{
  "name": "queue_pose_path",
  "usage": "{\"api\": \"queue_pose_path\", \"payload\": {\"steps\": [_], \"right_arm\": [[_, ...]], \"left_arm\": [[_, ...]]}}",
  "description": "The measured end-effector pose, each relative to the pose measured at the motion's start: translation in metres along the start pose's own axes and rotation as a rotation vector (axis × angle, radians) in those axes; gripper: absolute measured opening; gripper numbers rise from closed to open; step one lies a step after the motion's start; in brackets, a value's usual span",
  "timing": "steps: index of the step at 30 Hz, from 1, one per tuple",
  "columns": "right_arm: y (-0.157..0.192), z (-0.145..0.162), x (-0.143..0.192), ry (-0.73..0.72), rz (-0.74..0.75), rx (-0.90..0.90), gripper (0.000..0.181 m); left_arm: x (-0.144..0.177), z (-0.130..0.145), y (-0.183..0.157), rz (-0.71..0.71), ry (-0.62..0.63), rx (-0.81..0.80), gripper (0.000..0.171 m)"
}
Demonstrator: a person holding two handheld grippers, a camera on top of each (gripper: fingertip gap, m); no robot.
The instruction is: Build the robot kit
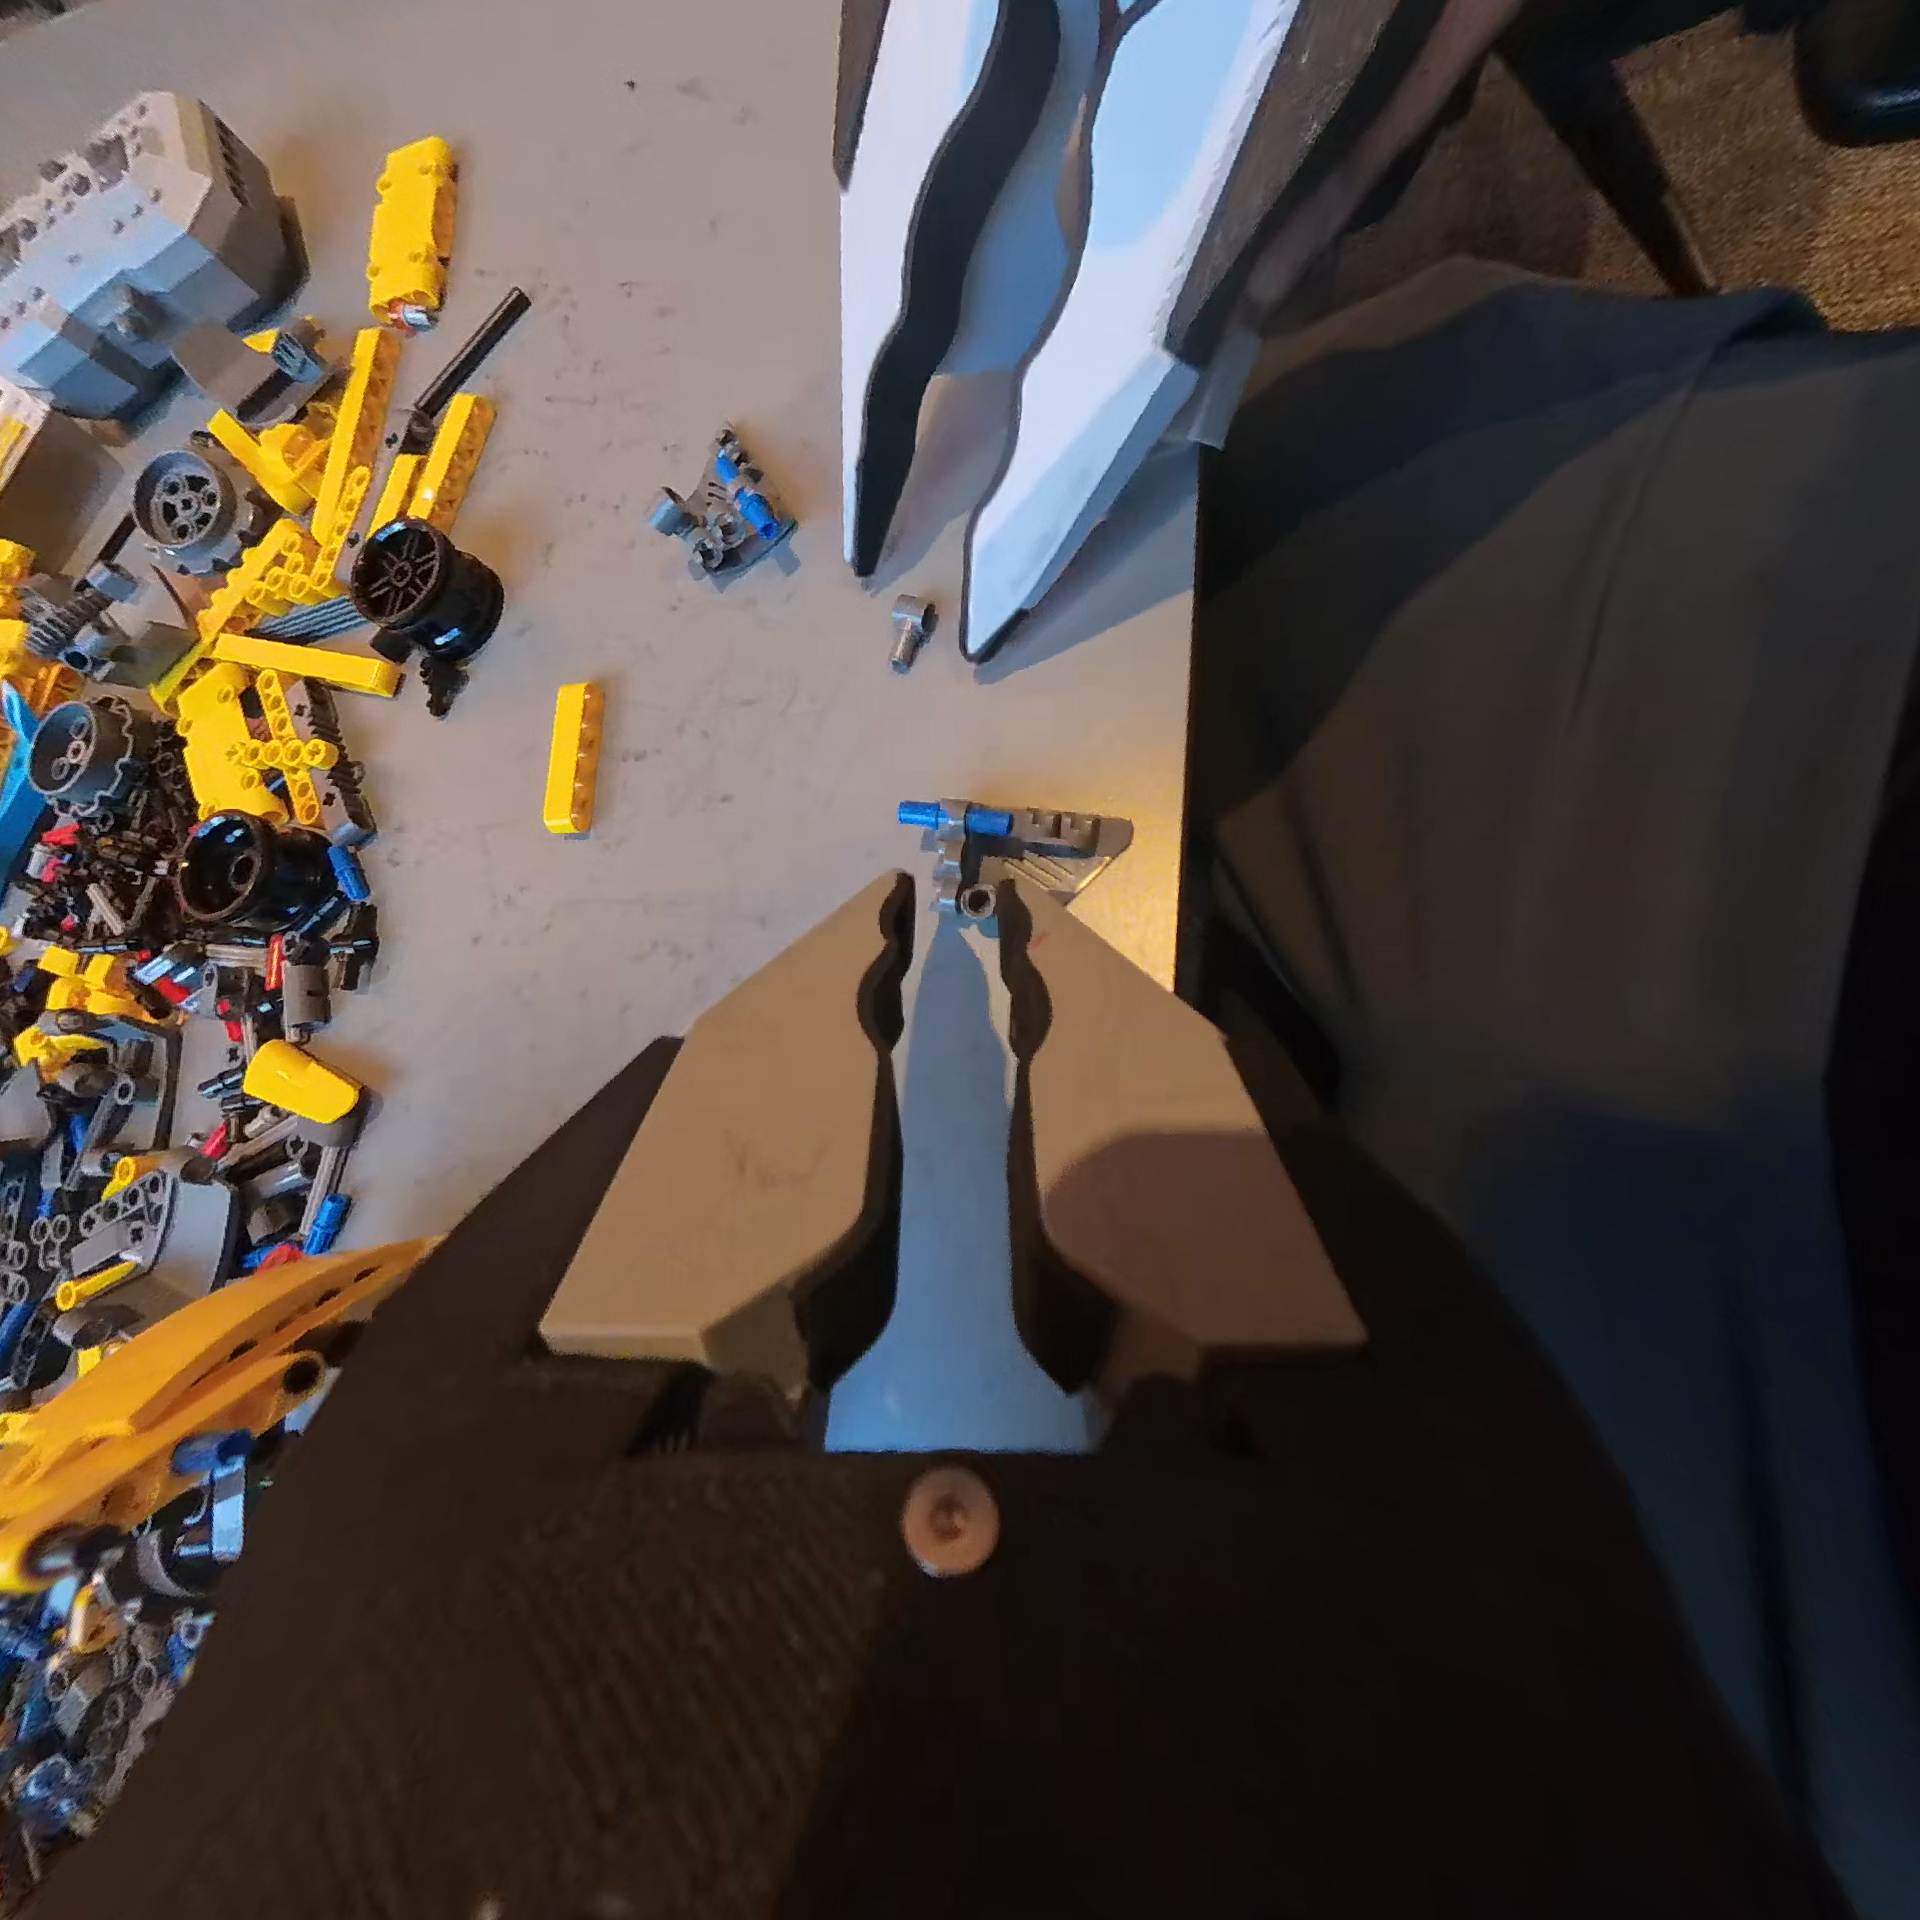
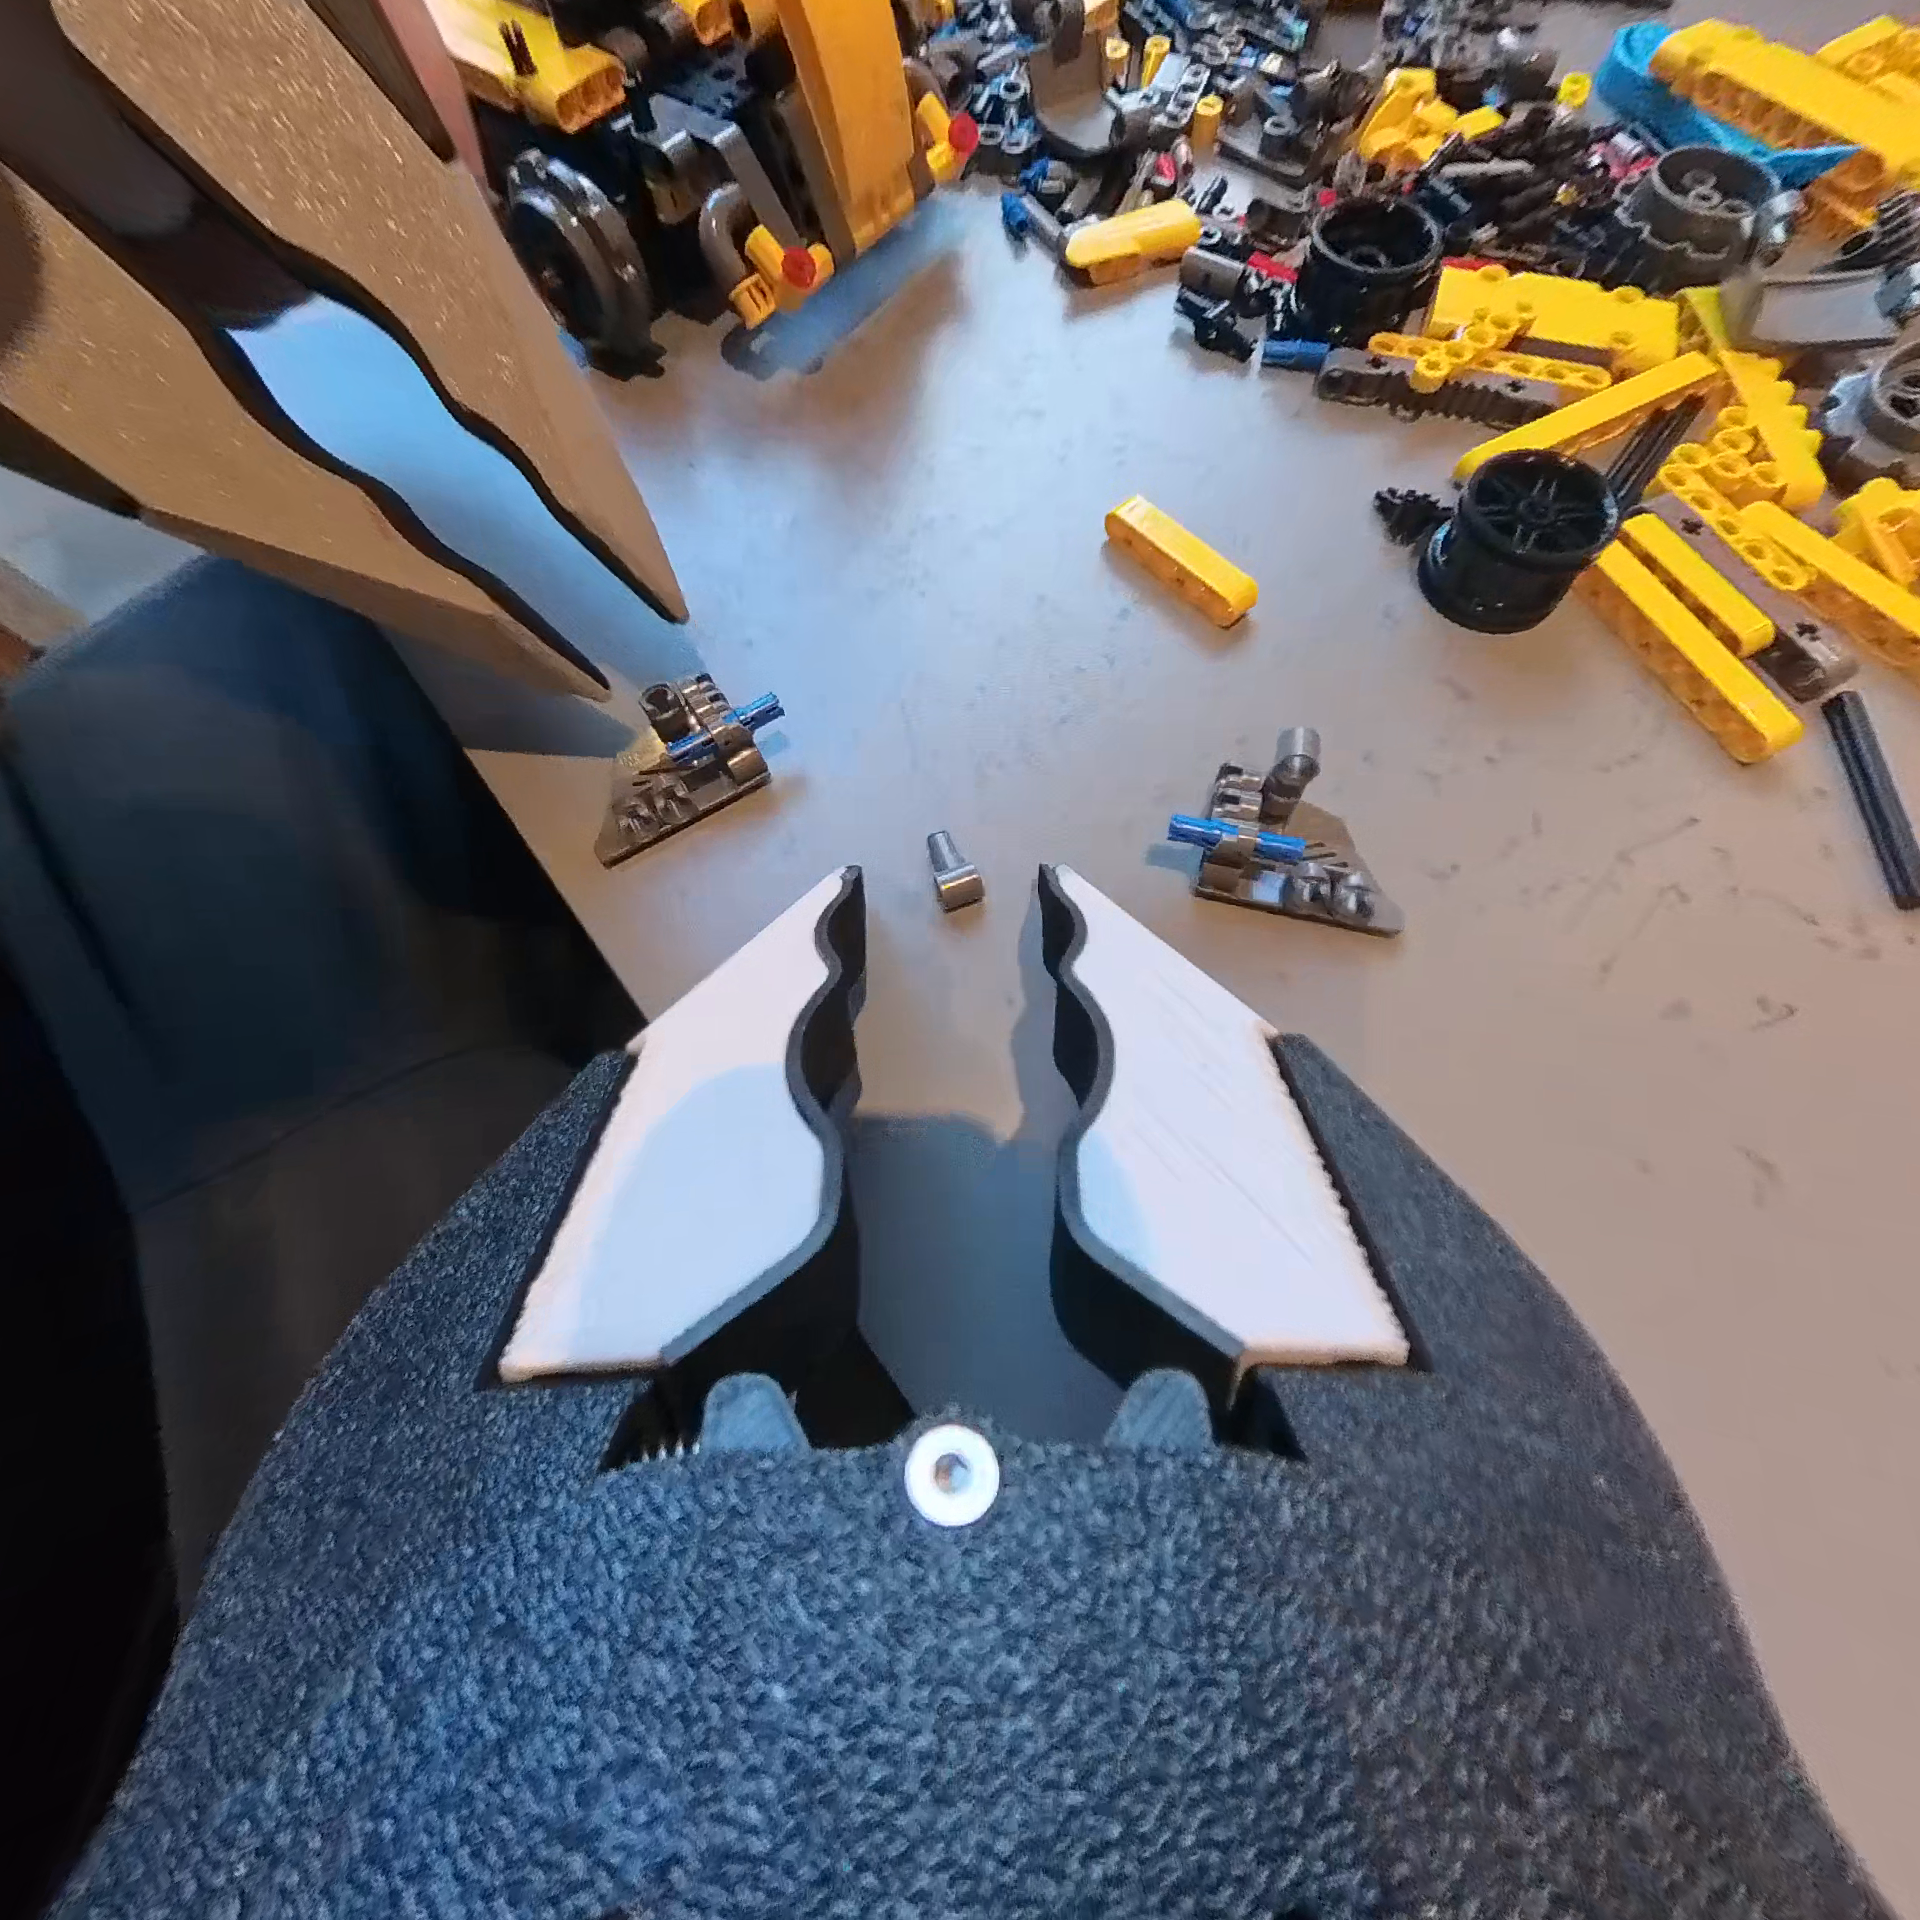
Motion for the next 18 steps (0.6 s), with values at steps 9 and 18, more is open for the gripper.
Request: {"api": "queue_pose_path", "payload": {"steps": [9,18], "right_arm": [[-0.001,-0.002,-0.006,0.048,-0.018,0.041,0.01],[0.011,-0.009,-0.002,-0.007,-0.011,0.107,0.009]], "left_arm": [[0.005,0.004,-0.004,0.015,0.028,0.037,0.014],[0.002,0.007,0.002,0.003,-0.006,0.154,0.013]]}}
Point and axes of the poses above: each gripper's, where its closed fingertips meet, x back along the fingers, z out of its underside, y = z × x across the jaws, the point moved 4 cm from there along x, back along the fingers, and after that the axes turned 3 degrees about x, right-handed, at the moved point
